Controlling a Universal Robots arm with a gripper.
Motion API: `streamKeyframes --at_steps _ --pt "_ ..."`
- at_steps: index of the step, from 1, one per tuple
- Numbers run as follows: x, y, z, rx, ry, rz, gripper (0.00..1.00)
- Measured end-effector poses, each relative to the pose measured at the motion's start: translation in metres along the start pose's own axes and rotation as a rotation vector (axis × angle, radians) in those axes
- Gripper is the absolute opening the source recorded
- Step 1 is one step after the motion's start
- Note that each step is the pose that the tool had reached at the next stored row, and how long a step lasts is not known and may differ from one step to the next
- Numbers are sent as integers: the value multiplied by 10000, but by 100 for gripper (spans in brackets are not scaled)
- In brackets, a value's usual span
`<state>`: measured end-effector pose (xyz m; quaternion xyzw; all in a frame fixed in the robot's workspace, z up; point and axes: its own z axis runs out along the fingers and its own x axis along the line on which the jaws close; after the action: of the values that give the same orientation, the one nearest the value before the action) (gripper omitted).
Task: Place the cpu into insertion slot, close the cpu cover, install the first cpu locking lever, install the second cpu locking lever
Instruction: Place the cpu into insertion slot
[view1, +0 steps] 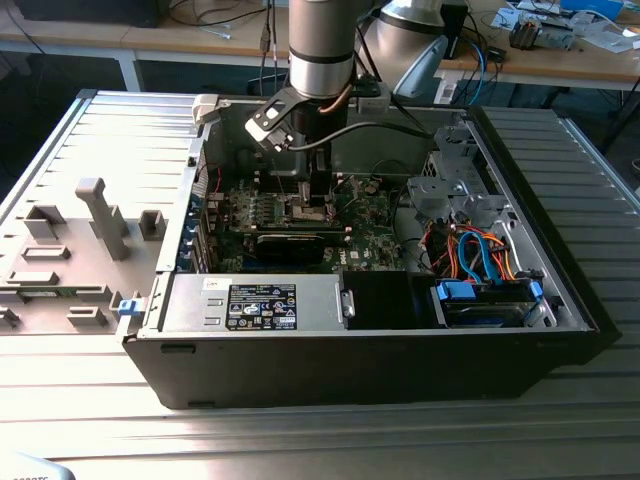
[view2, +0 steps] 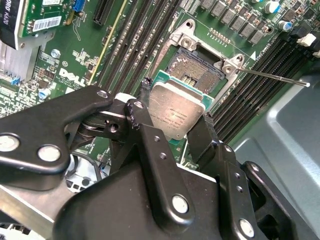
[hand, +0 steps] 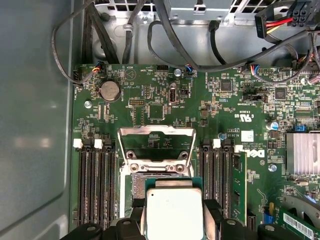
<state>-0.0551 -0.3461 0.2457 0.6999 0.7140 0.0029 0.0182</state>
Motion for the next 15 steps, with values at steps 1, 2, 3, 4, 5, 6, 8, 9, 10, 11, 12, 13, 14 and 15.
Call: streamKeyframes --at_steps 1,2,3,4,5,6,8,9,10,11,12,13,14,15 --pt "8 0 1 0 0 0 55" --pt "13 0 2 0 0 0 55" --pt "23 0 5 -1 -3 0 55" --pt "27 -1 8 -1 -5 0 55" --pt "29 0 12 -1 -6 -1 55" --pt "35 0 18 0 -9 0 55" --pt "36 0 26 0 -11 -2 55" --pt "37 -1 31 0 -11 0 55" --pt "38 -1 35 0 -10 0 55" --pt "40 -1 40 1 -19 0 55" --pt "41 -1 45 1 -23 0 55" --pt "42 -1 52 -1 -33 -1 55" --pt "44 -2 61 2 -92 -2 55" --pt "51 -2 69 6 -251 -8 55"
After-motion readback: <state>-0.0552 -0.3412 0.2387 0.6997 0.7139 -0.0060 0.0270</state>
